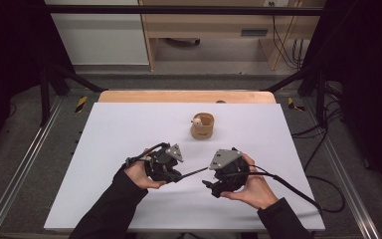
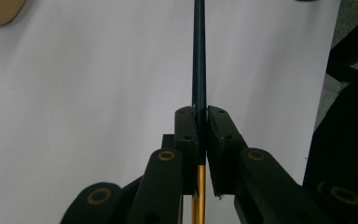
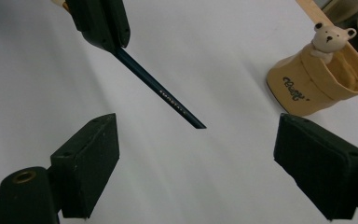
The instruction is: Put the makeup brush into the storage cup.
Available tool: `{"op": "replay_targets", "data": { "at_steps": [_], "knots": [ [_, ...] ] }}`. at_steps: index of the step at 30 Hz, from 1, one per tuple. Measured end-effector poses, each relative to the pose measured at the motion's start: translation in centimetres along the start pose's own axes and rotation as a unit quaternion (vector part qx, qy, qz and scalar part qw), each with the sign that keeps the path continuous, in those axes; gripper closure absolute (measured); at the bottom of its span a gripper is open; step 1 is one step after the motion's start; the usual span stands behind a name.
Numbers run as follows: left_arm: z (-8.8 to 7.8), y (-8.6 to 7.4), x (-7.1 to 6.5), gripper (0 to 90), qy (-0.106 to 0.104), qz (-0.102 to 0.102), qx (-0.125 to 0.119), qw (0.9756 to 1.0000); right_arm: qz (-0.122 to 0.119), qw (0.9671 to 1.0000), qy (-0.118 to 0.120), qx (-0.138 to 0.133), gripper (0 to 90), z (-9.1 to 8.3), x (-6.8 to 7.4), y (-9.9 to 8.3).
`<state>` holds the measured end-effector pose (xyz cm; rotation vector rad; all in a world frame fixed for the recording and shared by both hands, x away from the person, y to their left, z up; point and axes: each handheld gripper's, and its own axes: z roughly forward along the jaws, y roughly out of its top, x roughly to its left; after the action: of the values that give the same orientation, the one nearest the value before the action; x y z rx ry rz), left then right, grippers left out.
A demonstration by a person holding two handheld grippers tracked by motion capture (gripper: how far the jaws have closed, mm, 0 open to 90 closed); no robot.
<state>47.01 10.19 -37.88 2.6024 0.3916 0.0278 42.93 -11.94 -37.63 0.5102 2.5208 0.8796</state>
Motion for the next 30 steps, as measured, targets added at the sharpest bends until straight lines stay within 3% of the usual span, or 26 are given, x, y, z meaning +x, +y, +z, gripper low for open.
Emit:
{"op": "replay_targets", "data": {
  "at_steps": [9, 17, 30],
  "knots": [
    [0.2, 0.3, -0.3, 83.1, -0.009, -0.006, 0.001, 0.9999, -0.029, 0.9995, 0.005, 0.010, 16.5, 0.6, 0.4, 0.1],
    [0.5, 0.6, -0.7, 83.1, -0.013, -0.005, 0.002, 0.9999, -0.054, 0.9981, 0.023, 0.017, 20.9, 1.1, 0.9, 0.1],
    [0.4, 1.1, -1.3, 83.1, -0.018, 0.000, -0.004, 0.9998, -0.090, 0.9951, 0.031, 0.025, 33.0, 1.5, 1.4, 0.4]
  ]
}}
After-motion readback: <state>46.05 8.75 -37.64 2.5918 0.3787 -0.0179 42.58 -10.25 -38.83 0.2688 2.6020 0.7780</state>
